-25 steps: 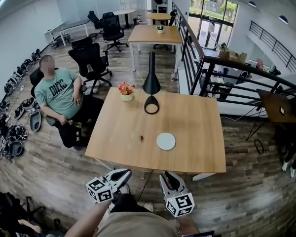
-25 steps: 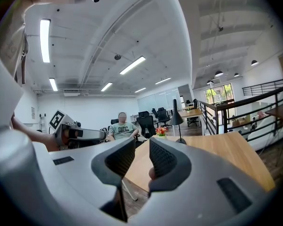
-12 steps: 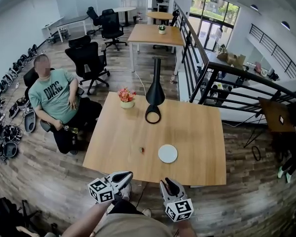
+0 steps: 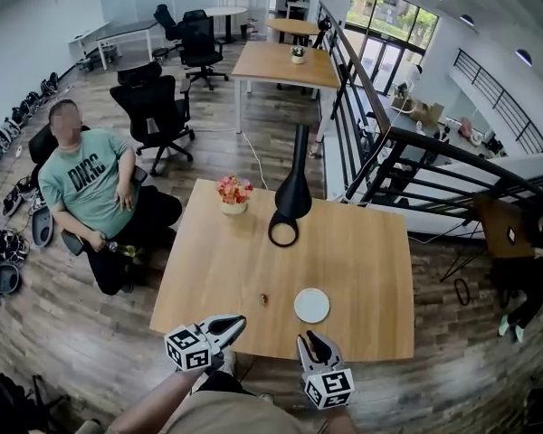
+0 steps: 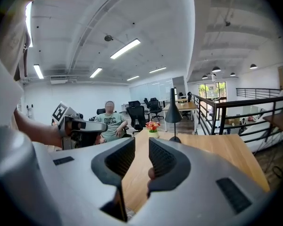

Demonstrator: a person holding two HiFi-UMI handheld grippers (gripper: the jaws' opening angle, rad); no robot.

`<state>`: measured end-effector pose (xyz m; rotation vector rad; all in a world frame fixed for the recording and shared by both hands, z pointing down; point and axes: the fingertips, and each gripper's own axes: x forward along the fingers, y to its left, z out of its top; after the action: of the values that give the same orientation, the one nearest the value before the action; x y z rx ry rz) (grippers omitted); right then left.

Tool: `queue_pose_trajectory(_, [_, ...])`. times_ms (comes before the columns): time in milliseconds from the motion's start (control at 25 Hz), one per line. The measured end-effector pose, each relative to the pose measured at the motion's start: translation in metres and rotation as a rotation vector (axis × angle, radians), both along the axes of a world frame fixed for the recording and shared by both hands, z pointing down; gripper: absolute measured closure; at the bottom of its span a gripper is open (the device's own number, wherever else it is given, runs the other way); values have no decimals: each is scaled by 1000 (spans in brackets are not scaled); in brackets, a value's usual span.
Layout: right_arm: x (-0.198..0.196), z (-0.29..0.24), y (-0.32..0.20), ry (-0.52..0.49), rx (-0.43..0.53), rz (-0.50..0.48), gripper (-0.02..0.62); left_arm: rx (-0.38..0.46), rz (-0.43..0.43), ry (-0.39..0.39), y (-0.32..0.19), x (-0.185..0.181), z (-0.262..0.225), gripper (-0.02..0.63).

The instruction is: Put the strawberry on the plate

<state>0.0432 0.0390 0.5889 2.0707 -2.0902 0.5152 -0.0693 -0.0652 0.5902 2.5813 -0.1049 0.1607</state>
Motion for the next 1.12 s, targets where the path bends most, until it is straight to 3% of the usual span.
queue_pose_trajectory(600, [-3, 48, -86, 63, -152, 28, 514, -25, 99, -3, -84, -1, 28, 601])
queue_pose_trajectory(1000, [17, 93, -130, 80, -218, -93, 514, -50, 7, -51, -119, 15, 56, 601])
queue_pose_trajectory(1120, [29, 100, -145, 67, -215, -158, 514, -45, -55, -66, -122, 25, 48, 601])
